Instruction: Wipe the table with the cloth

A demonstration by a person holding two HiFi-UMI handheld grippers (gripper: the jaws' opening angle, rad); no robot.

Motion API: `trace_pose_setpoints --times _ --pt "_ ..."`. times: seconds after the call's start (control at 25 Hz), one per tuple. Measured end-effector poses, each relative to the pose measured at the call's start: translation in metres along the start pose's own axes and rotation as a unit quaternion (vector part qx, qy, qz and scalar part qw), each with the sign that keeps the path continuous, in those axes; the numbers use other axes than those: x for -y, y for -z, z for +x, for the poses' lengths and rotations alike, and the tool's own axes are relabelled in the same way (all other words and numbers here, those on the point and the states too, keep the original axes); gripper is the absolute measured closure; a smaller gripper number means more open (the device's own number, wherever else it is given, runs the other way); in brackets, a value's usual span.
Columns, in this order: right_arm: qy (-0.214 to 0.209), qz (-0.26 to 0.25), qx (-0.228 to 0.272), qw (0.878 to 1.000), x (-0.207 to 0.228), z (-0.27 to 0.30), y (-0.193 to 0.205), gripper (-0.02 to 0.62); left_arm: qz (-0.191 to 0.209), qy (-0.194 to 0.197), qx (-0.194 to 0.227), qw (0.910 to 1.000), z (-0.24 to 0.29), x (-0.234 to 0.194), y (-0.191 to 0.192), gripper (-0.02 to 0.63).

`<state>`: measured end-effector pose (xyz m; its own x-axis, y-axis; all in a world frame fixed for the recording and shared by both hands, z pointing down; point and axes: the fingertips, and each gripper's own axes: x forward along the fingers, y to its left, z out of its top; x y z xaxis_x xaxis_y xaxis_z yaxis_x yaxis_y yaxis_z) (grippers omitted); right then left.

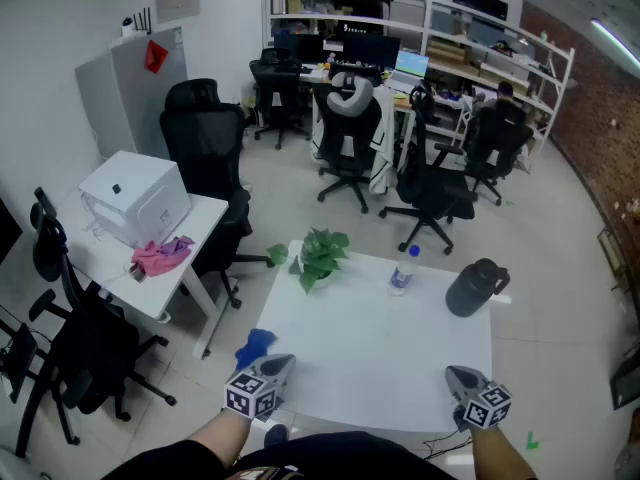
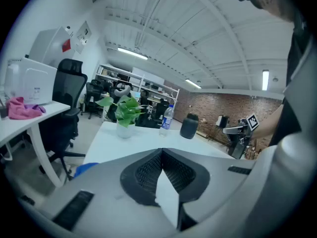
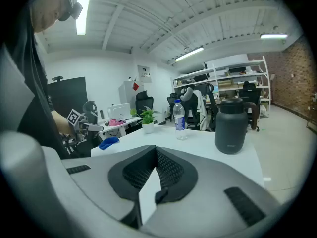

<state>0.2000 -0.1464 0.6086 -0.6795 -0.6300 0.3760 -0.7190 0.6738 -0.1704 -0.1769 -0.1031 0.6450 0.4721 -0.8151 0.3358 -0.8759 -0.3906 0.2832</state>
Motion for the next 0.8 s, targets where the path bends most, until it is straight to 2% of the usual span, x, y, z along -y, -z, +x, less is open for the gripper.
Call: trace_pose_setpoints --times 0.16,0.24,0.32,0.4,0.52,0.6,0.8 --pt "-0.001 -0.008 -0.004 1.000 -0.005 0.008 -0.001 0.581 0.021 -0.072 -0.018 0.9970 -0.008 -0.067 -0.004 0.605" --pt "-0.003 -0.011 -0.008 1.000 -0.006 0.012 -0.002 0.581 0.020 -0.099 -0.045 0.9939 -0.011 -0.102 0.001 0.467" --pt "-0.004 -0.015 -0.014 1.000 -0.008 0.015 -0.003 0.581 0.023 -0.115 -0.087 0.9893 -0.013 -0.130 0.013 0.433" --pt "-0.003 -0.017 -0.020 1.000 -0.010 0.016 -0.003 0.583 0.036 -0.112 -0.131 0.9843 -0.012 -0.145 0.031 0.394" --pt "-0.001 -0.020 -0.026 0.999 -0.012 0.017 -0.004 0.581 0.082 -0.089 -0.192 0.9740 -0.004 -0.150 0.057 0.394" --pt "0.000 -0.022 -0.029 0.999 -0.013 0.019 -0.004 0.581 0.120 -0.072 -0.228 0.9635 0.003 -0.147 0.072 0.360" --pt "0.003 -0.024 -0.038 0.999 -0.013 0.018 0.000 0.581 0.177 -0.052 -0.296 0.9372 0.016 -0.148 0.111 0.357"
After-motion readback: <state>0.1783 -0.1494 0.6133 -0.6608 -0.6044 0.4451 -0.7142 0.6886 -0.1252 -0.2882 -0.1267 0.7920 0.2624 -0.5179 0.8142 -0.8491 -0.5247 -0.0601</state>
